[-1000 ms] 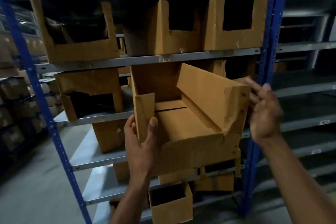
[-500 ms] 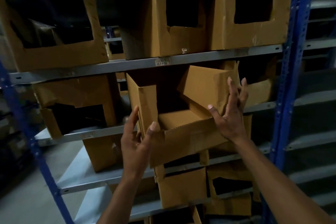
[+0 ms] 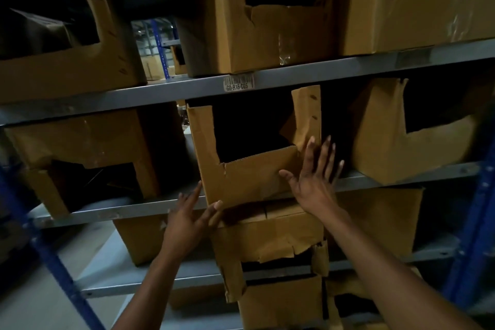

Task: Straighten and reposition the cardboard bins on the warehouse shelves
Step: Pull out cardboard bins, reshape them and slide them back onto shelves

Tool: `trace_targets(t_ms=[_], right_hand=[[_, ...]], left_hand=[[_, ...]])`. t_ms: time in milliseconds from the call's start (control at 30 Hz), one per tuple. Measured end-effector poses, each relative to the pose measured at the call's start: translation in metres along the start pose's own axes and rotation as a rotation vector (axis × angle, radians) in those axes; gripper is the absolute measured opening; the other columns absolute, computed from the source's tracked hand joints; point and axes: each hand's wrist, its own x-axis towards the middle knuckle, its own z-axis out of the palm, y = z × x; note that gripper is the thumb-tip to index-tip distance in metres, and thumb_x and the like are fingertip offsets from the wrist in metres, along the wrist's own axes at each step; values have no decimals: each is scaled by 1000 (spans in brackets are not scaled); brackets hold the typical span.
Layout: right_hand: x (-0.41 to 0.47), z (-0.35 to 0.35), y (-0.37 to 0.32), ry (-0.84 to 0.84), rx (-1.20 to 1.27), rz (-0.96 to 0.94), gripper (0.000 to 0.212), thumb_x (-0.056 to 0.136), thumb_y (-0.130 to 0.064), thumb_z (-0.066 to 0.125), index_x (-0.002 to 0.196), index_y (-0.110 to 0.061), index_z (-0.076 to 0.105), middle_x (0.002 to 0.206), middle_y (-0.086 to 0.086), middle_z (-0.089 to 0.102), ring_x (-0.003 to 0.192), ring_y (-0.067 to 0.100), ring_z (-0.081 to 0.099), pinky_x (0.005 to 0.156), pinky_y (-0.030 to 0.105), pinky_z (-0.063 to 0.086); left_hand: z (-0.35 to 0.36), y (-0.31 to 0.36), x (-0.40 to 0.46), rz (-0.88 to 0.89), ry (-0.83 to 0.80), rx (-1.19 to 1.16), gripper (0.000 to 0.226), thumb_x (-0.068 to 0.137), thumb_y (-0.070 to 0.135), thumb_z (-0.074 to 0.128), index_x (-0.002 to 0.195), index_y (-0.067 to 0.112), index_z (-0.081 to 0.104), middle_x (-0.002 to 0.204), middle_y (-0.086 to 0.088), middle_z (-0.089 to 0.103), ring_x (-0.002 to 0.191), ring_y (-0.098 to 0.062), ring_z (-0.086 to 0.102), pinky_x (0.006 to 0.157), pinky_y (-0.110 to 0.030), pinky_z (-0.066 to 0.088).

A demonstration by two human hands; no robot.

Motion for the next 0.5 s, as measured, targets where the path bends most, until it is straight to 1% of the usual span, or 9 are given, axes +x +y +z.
trace_targets(t_ms=[67, 100, 167, 200, 267, 333, 500], right_hand=[[2, 17, 7, -63, 26, 104, 108, 90, -84, 27, 152, -27, -40, 165, 14, -36, 152, 31, -36, 121, 63, -16], [3, 24, 11, -84, 36, 145, 109, 89, -85, 26, 150, -27, -43, 167, 17, -30, 153, 31, -33, 122, 63, -15], [5, 32, 18, -108, 39, 193, 109, 90, -84, 25, 148, -25, -46, 170, 25, -10, 157, 34, -20, 124, 60, -11], [5, 32, 20, -115, 41, 203, 109, 92, -84, 27, 147, -25, -47, 170, 26, 0, 159, 35, -11, 125, 57, -9], [5, 30, 19, -122, 41, 216, 112, 92, -83, 31, 147, -23, -48, 170, 26, 10, 159, 37, 2, 125, 54, -7], [5, 27, 18, -132, 29, 232, 115, 92, -84, 32, 147, -21, -47, 170, 24, 9, 159, 36, 4, 125, 52, -7], [3, 30, 17, -109, 9, 256, 118, 88, -88, 32, 150, -20, -43, 171, 22, 9, 159, 35, 4, 127, 49, -7]], left_hand=[[6, 1, 14, -22, 34, 125, 99, 76, 102, 35, 162, 54, 19, 175, -7, 19, 162, -34, 12, 124, -73, 20], [10, -1, 20, -3, 22, 192, 104, 74, 104, 29, 163, 50, 22, 175, -7, 20, 163, -31, 8, 126, -72, 13], [18, -7, 29, 36, -3, 325, 109, 73, 106, 21, 165, 47, 23, 176, -3, 16, 164, -25, -2, 127, -68, -1], [20, -13, 32, 41, -4, 356, 109, 73, 106, 18, 165, 46, 23, 177, -1, 15, 164, -23, -3, 126, -68, -3], [21, -19, 34, 49, 3, 353, 105, 76, 104, 15, 163, 47, 26, 177, 0, 15, 164, -21, -2, 127, -68, -2], [22, -22, 33, 57, 16, 337, 100, 80, 100, 14, 162, 46, 30, 176, 0, 17, 164, -20, 0, 128, -68, 0], [26, -20, 30, 71, 119, 365, 89, 88, 92, 16, 157, 43, 43, 174, 0, 26, 163, -22, 11, 128, -66, 2]])
